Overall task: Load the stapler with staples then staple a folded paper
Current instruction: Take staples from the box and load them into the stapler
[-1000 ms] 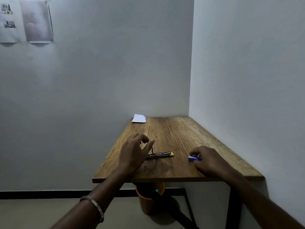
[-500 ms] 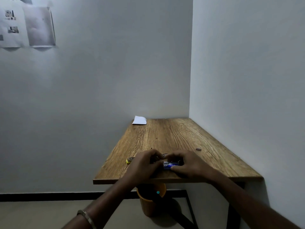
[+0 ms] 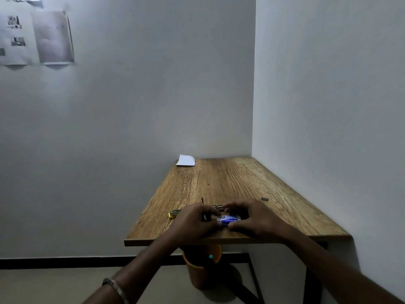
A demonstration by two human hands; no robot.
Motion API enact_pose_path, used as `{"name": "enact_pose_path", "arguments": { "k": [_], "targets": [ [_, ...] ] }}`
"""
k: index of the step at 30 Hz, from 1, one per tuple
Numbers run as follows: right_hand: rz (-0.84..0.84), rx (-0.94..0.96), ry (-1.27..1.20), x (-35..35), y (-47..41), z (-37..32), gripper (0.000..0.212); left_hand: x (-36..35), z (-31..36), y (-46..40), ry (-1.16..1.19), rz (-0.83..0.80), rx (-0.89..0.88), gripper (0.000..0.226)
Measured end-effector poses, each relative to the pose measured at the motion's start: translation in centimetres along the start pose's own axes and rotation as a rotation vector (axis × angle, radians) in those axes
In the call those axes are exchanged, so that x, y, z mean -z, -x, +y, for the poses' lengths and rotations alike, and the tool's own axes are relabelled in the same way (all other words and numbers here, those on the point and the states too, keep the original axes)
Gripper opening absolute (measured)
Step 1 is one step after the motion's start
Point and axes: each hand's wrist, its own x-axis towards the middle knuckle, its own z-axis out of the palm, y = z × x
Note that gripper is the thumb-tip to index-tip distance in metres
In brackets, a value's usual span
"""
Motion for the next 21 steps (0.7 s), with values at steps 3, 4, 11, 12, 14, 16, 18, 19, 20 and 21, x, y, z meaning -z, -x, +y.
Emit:
{"name": "enact_pose_path", "arguments": {
  "k": [3, 4, 11, 12, 14, 16, 18, 19, 20, 21],
  "targets": [
    [0.019, -0.021, 0.006, 0.7, 0.3, 0.5, 0.053, 0.0, -0.1, -0.1, 0.015, 0.000, 0.018, 0.029],
    [0.027, -0.024, 0.006, 0.9, 0.4, 0.6, 0.054, 0.0, -0.1, -0.1, 0.019, 0.002, 0.021, 0.028],
    [0.027, -0.026, 0.029, 2.0, 1.2, 1.3, 0.052, 0.0, -0.2, -0.1, 0.039, -0.010, 0.030, 0.026],
    [0.030, -0.030, 0.029, 2.2, 1.3, 1.5, 0.051, 0.0, -0.2, -0.1, 0.042, -0.012, 0.027, 0.026],
    [0.035, -0.031, 0.036, 2.6, 1.5, 1.7, 0.048, 0.0, -0.2, -0.1, 0.049, -0.016, 0.020, 0.027],
    [0.032, -0.032, 0.029, 3.0, 1.6, 1.9, 0.041, 0.1, -0.2, -0.1, 0.052, -0.017, 0.017, 0.027],
    [0.019, -0.034, 0.016, 3.3, 1.7, 2.1, 0.033, 0.1, -0.2, -0.1, 0.055, -0.015, 0.017, 0.028],
    [0.011, -0.035, 0.016, 3.4, 1.6, 2.1, 0.030, 0.1, -0.2, -0.1, 0.056, -0.014, 0.016, 0.029],
    [0.004, -0.036, 0.023, 3.6, 1.6, 2.1, 0.027, 0.0, -0.1, -0.1, 0.056, -0.015, 0.016, 0.029],
    [-0.003, -0.036, 0.037, 3.7, 1.4, 2.0, 0.022, 0.0, -0.1, -0.1, 0.056, -0.016, 0.016, 0.029]
  ]
}}
